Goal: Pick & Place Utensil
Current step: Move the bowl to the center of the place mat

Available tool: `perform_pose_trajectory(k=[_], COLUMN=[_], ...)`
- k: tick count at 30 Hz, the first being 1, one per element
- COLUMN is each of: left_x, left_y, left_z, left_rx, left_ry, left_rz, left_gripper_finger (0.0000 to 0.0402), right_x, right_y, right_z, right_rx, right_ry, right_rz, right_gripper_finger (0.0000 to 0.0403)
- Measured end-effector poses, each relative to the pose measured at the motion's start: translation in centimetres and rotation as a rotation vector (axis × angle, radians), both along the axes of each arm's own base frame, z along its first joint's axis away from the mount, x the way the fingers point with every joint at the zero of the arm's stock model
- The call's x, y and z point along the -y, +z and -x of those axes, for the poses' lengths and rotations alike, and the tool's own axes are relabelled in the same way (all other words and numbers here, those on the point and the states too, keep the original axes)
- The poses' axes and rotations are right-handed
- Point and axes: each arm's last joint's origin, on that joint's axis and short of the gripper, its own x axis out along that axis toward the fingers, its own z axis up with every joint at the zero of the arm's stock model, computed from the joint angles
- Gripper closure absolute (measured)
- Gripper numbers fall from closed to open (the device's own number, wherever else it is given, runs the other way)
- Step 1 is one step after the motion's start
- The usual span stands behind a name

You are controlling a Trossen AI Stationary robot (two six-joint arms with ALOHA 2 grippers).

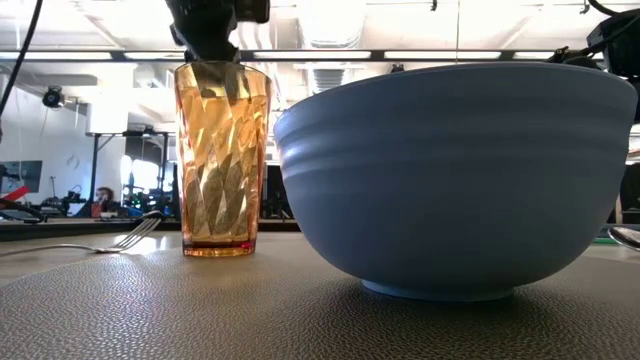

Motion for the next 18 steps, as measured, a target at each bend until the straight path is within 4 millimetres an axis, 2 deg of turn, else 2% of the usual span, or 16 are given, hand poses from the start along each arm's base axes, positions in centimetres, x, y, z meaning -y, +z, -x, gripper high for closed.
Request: perform_pose_trajectory(k=[6, 10, 18], left_x=[0.0, 0.0, -0.1], left_y=[2.0, 3.9, 6.9], left_z=[0.0, 0.1, 0.6], left_rx=[0.042, 0.073, 0.105], left_ry=[-0.034, -0.043, -0.067], left_rz=[-0.016, -0.018, -0.031], left_gripper_finger=[0.0241, 0.0243, 0.0243], right_x=[0.0, 0.0, 0.0], right_y=[0.1, 0.6, 2.2], right_z=[0.0, -0.1, -0.1], right_rx=[0.019, 0.097, 0.286], right_ry=[-0.002, -0.016, -0.008], right_rz=[-0.012, -0.109, -0.164], right_gripper_finger=[0.0394, 0.0394, 0.0394])
